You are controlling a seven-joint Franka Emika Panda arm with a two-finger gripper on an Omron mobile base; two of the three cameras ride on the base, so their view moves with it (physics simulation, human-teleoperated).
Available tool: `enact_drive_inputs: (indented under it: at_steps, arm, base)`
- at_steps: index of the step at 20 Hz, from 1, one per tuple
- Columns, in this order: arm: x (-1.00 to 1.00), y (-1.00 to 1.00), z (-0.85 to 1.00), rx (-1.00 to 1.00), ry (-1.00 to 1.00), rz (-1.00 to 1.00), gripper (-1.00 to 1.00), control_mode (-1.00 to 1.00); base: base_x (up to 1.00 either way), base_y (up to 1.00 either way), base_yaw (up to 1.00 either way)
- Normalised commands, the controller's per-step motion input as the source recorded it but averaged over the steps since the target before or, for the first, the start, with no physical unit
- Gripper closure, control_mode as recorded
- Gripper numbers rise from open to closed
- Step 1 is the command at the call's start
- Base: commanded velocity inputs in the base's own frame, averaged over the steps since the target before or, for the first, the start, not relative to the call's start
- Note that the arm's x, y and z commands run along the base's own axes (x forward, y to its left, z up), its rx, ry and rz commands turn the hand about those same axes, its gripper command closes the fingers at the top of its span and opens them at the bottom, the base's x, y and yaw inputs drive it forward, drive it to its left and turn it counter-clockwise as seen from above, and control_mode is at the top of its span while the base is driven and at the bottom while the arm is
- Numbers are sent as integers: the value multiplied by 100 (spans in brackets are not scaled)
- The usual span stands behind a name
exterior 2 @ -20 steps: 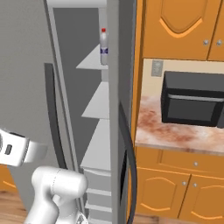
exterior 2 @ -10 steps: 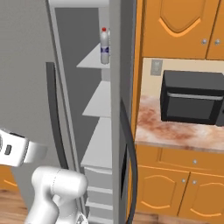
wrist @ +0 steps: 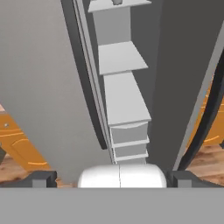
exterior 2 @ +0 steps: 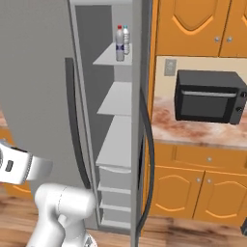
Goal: Take the bottled waters from the counter and place them in the freezer to freeze. Close the freezer door after placing the bottles.
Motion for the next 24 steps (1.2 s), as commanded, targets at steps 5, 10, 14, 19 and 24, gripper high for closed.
enact_drive_inputs:
  at_steps: [5, 10, 14, 19, 24]
  arm:
    - [0, 0, 0, 0, 0, 0, -100, 100]
    - [0, 0, 0, 0, 0, 0, -100, 100]
    - [0, 0, 0, 0, 0, 0, -100, 100]
    - [0, 0, 0, 0, 0, 0, -100, 100]
    - [0, 0, 0, 0, 0, 0, -100, 100]
  base:
    - [-39, -11, -2]
    - [-41, -28, 0]
    - [-19, -29, 0]
    - [0, -53, 0]
    - [0, -75, 0]
